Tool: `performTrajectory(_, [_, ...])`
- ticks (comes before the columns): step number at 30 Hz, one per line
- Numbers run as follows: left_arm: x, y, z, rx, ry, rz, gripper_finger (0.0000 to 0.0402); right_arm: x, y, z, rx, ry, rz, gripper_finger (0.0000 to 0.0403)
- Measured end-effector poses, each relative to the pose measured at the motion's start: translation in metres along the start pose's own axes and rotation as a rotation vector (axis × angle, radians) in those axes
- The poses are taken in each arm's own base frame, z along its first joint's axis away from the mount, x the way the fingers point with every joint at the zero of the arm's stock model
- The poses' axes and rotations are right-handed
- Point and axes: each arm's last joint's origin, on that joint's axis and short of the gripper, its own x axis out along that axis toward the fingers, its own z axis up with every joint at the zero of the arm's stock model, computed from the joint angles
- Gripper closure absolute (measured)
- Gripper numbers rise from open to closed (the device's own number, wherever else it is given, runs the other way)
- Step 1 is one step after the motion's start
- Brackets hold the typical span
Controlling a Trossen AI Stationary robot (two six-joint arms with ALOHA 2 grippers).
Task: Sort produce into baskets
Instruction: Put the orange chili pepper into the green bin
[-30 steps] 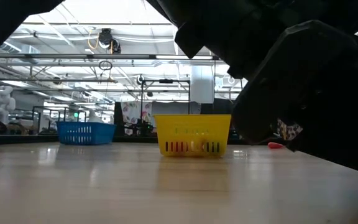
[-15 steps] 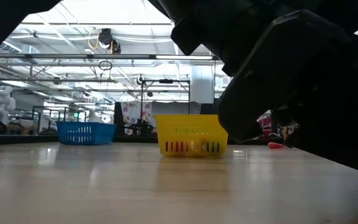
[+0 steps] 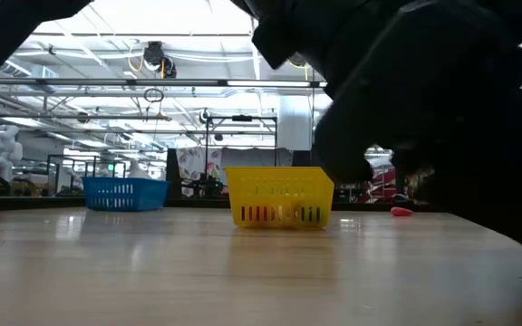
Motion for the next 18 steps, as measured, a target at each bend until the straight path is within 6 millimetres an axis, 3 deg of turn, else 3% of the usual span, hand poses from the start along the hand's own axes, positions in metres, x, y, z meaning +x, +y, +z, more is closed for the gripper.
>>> performTrajectory(6, [-0.027, 0.006, 0.014, -0.009, 0.018, 0.017, 0.0323, 0.0, 0.0, 0.0, -0.013, 0.0, 0.0, 0.0243])
performTrajectory(11, [-0.063, 0.016, 0.026, -0.031, 0.028, 0.021, 0.0326, 0.0, 0.0, 0.0, -0.027, -0.006, -0.003, 0.0243])
performTrajectory(18, [-0.123, 0.047, 0.02, -0.109, 0.119, 0.091, 0.0327, 0.0, -0.001, 0.001, -0.058, -0.051, -0.006, 0.0243])
